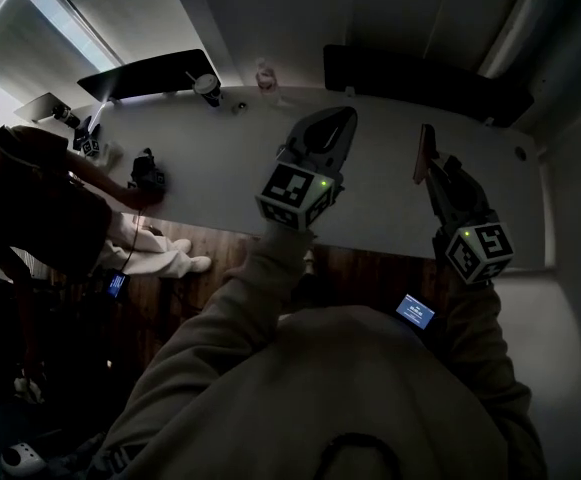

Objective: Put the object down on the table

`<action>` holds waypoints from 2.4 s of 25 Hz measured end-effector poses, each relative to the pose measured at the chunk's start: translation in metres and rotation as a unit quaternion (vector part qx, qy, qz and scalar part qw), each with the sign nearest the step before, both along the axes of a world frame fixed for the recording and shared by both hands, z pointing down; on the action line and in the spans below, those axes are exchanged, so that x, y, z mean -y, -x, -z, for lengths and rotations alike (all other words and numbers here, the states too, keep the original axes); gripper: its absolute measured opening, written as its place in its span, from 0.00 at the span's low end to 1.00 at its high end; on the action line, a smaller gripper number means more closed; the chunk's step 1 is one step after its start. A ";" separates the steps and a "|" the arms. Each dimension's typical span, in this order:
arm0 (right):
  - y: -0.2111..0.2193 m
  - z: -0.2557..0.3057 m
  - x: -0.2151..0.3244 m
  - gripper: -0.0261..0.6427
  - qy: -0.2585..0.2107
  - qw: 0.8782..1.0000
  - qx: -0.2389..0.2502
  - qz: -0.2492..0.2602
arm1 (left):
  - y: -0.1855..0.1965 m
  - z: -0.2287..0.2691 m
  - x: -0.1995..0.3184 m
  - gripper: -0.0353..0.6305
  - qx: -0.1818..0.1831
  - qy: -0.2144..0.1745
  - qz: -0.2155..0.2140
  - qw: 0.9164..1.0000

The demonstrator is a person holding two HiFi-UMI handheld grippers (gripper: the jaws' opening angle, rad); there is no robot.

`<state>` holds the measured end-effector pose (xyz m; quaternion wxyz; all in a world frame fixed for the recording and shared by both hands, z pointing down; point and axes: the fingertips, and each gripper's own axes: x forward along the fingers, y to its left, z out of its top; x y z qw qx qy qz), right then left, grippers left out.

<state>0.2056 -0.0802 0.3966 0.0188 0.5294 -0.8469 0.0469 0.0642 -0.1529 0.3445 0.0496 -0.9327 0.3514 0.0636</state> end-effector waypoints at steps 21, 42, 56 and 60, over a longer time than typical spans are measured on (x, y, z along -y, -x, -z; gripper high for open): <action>-0.008 -0.006 0.166 0.20 0.045 0.997 0.007 -0.057 | 0.019 -0.028 0.174 0.06 -0.002 0.038 -0.015 0.999; -0.014 -0.269 0.207 0.20 0.297 0.952 -0.079 0.004 | -0.010 -0.132 0.216 0.06 0.030 0.128 -0.019 0.991; -0.026 -0.385 0.210 0.20 0.421 0.904 -0.074 0.003 | 0.002 -0.182 0.239 0.06 0.033 0.173 -0.005 0.984; -0.031 -0.401 0.201 0.24 0.447 0.890 -0.090 0.005 | 0.004 -0.182 0.237 0.06 0.035 0.175 -0.005 0.984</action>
